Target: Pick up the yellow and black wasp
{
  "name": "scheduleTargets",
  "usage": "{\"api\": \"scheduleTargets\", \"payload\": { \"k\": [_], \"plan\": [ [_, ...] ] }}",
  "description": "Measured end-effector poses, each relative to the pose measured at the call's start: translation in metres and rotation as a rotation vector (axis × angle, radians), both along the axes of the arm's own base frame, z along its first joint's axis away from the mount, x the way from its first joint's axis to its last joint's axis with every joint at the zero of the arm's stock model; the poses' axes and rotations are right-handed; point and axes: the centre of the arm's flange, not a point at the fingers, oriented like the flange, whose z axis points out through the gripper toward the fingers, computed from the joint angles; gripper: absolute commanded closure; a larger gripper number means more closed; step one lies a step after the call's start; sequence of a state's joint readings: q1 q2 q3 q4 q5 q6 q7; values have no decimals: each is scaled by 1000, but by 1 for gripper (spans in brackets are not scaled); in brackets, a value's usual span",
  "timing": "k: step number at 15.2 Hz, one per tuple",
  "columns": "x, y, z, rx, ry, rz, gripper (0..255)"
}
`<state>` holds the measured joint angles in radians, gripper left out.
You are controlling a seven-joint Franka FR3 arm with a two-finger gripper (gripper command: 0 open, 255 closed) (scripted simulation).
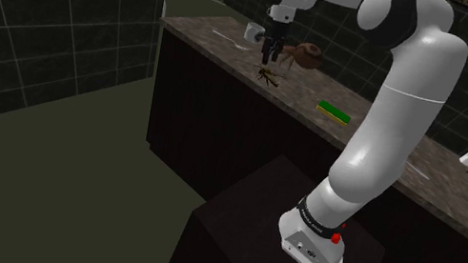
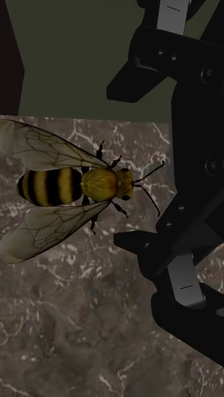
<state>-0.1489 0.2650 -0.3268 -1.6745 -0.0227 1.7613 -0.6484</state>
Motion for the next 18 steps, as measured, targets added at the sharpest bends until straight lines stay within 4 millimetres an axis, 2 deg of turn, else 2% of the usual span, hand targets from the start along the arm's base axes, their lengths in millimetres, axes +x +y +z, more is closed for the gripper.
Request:
{"api": "scheduleTargets", "payload": {
  "k": [8,9,18],
  "plan": [
    [4,-7,-42,2,0,6,0],
    [4,-7,-43,1,0,6,255],
    [4,-9,-43,-1,-3,4,255]
  ]
}}
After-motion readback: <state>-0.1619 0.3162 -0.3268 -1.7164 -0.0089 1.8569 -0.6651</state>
